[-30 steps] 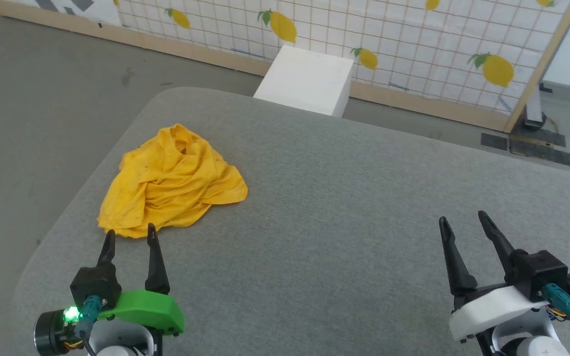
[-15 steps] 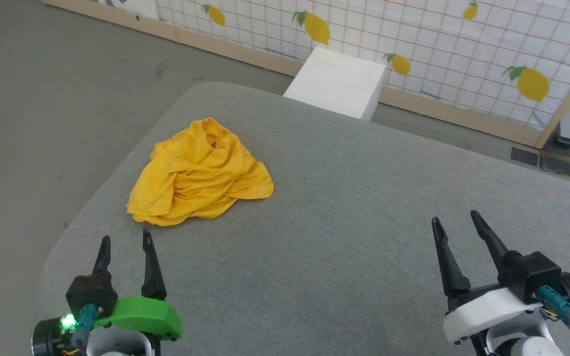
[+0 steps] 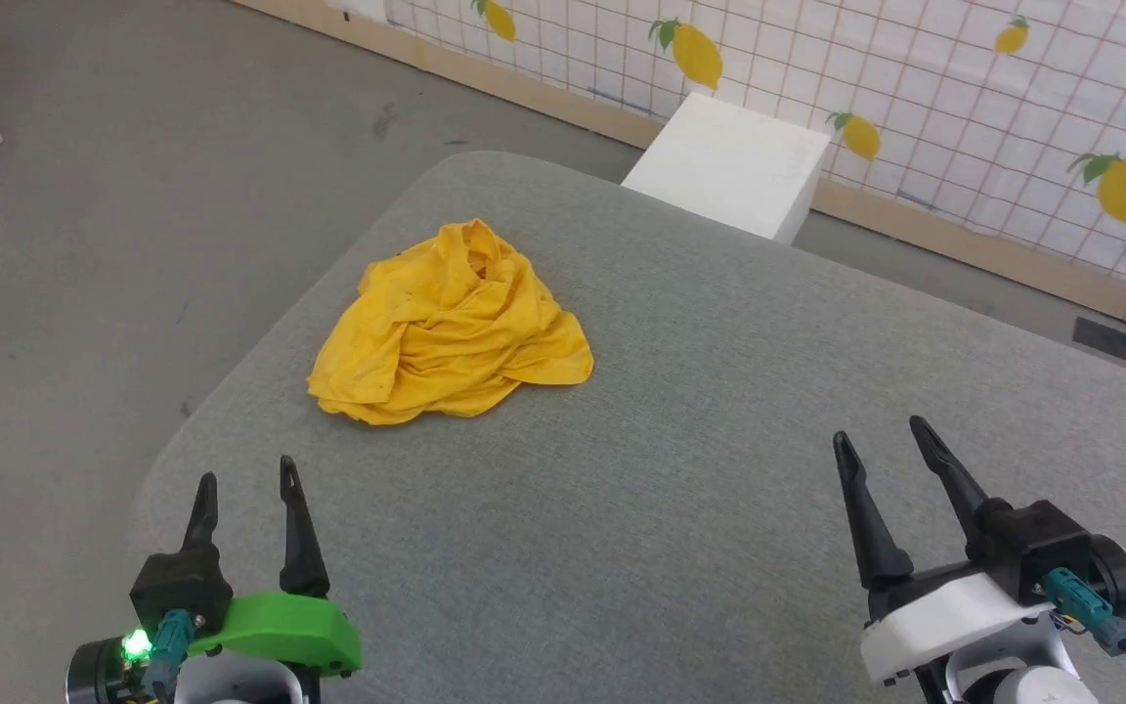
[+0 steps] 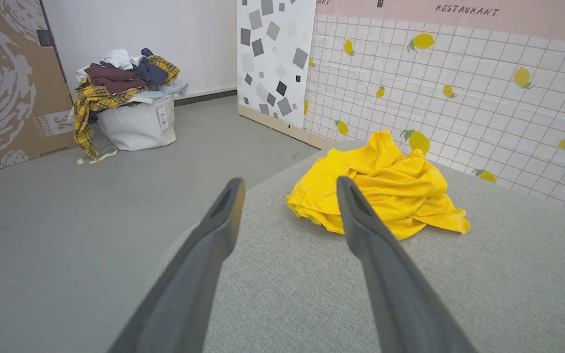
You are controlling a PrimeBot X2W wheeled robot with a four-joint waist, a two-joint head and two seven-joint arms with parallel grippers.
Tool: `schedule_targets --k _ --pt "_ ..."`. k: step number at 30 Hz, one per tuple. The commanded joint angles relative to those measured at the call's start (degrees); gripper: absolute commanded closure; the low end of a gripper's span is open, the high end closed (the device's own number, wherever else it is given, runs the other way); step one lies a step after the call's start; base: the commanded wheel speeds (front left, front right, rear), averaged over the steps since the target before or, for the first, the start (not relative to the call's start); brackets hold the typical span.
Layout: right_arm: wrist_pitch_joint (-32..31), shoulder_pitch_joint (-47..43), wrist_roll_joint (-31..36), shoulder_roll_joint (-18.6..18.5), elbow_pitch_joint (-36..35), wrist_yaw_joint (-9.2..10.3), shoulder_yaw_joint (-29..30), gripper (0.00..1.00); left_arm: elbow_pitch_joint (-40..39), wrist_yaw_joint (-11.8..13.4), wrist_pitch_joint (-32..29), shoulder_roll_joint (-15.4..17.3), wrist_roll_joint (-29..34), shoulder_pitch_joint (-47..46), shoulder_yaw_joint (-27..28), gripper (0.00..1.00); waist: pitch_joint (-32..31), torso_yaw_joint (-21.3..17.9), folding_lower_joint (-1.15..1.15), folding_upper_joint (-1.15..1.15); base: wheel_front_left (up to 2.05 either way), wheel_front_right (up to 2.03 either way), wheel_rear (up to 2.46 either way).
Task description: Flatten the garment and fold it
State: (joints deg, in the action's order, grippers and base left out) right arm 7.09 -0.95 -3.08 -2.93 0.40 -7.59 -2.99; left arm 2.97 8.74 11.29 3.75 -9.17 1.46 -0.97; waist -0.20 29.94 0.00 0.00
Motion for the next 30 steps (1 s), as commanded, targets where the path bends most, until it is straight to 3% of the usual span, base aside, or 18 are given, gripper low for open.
schedule_targets --k 1,20,25,30 --pt "0.5 0.5 0.0 0.0 -0.3 0.08 -0.1 0.0 0.2 0.5 0.7 0.3 -0.5 1.2 -0.3 0.0 0.2 0.8 0.0 0.0 0.0 0.0 0.0" --pt "1.4 0.9 -0.1 0.0 -1.0 0.09 0.0 0.0 1.7 2.2 3.2 0.4 -2.9 0.1 -1.5 0.0 1.1 7.5 0.0 0.0 0.0 0.0 0.0" --pt "0.8 1.6 0.8 0.1 -2.1 0.1 0.3 0.0 3.8 -0.2 3.1 1.4 -4.0 -5.7 -3.2 0.0 3.6 8.8 0.0 0.0 0.0 0.0 0.0" --pt "-1.3 3.9 3.4 0.1 -4.4 0.1 0.3 0.0 9.7 -4.2 0.4 1.7 -6.4 -17.3 -4.2 0.0 9.4 6.9 0.0 0.0 0.0 0.0 0.0"
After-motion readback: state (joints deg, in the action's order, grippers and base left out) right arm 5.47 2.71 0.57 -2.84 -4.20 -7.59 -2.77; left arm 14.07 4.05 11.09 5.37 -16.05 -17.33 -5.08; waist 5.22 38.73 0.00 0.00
